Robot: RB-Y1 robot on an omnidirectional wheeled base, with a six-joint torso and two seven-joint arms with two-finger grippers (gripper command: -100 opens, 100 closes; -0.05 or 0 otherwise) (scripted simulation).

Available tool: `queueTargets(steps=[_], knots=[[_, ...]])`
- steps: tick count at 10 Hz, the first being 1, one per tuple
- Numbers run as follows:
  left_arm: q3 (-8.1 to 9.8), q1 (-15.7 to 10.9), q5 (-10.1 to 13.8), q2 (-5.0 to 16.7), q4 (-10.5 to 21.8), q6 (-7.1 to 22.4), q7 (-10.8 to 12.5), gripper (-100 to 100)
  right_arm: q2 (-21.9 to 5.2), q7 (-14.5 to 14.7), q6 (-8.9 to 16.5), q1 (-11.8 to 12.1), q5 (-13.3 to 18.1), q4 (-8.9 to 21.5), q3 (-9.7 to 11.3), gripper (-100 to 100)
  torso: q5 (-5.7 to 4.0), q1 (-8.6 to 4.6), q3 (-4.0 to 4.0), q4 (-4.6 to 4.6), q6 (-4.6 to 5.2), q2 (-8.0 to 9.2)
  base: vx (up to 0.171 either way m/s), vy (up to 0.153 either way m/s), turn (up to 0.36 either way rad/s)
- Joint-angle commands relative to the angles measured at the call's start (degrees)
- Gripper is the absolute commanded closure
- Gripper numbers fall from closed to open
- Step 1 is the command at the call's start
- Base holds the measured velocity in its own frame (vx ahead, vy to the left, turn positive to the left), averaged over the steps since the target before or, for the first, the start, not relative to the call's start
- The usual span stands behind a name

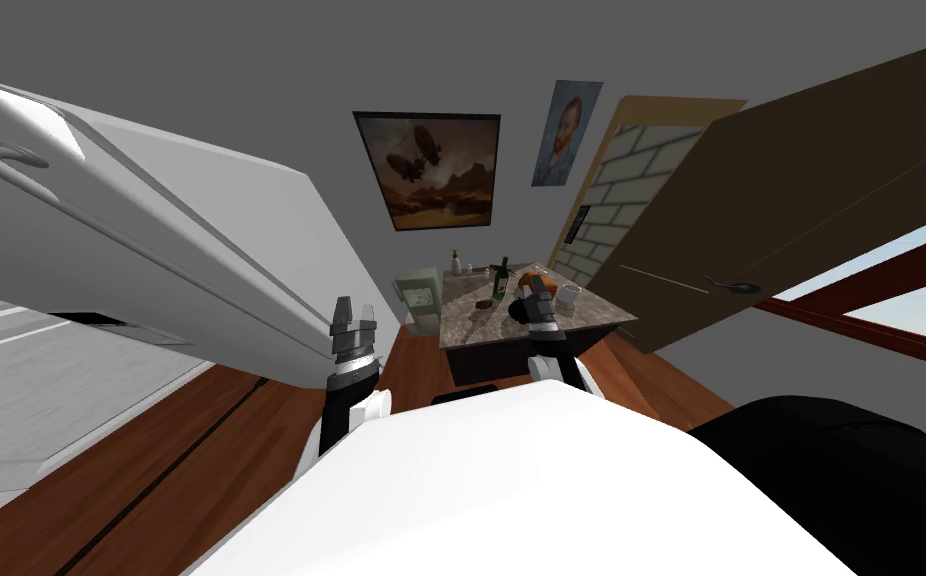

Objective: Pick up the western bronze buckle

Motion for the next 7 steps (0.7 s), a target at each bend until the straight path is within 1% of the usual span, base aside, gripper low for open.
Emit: queueTargets(steps=[1, 2, 5, 6, 7], knots=[[0.0, 0.0, 0.0, 0.0, 0.0, 0.0, 0.0, 0, -2.85, -0.58, -0.1, -0.26, 0.03, 0.4, 0.39, -100, 0.0, 0.0, 0.0, 0.0, 0.0, 0.0, -0.032, -0.031, 0.024], [0.0, 0.0, 0.0, 0.0, 0.0, 0.0, 0.0, 0, -4.35, -0.94, -0.19, -0.44, 0.05, 0.69, 0.62, -100, -0.02, -0.12, 0.05, 0.02, 0.0, 0.09, -0.065, -0.068, 0.041], [0.01, -0.01, 0.0, 0.01, 0.0, 0.0, 0.0, 0, -9.37, -2.34, -0.64, -1.23, 0.27, 2.16, 1.53, -100, -0.09, -0.4, 0.17, 0.06, 0.0, 0.29, -0.076, -0.103, 0.061], [0.01, -0.01, 0.0, 0.01, 0.0, 0.0, 0.0, 0, -9.87, -2.34, -0.64, -1.23, 0.27, 2.16, 1.53, -100, -0.1, -0.46, 0.16, 0.06, 0.0, 0.28, -0.051, -0.079, 0.031], [0.01, 0.0, 0.0, 0.01, 0.0, 0.0, 0.0, 0, -12.01, -2.87, -0.88, -1.51, 0.42, 2.88, 1.92, -100, -0.09, -0.35, 0.13, 0.05, 0.01, 0.21, -0.048, -0.064, 0.052]])
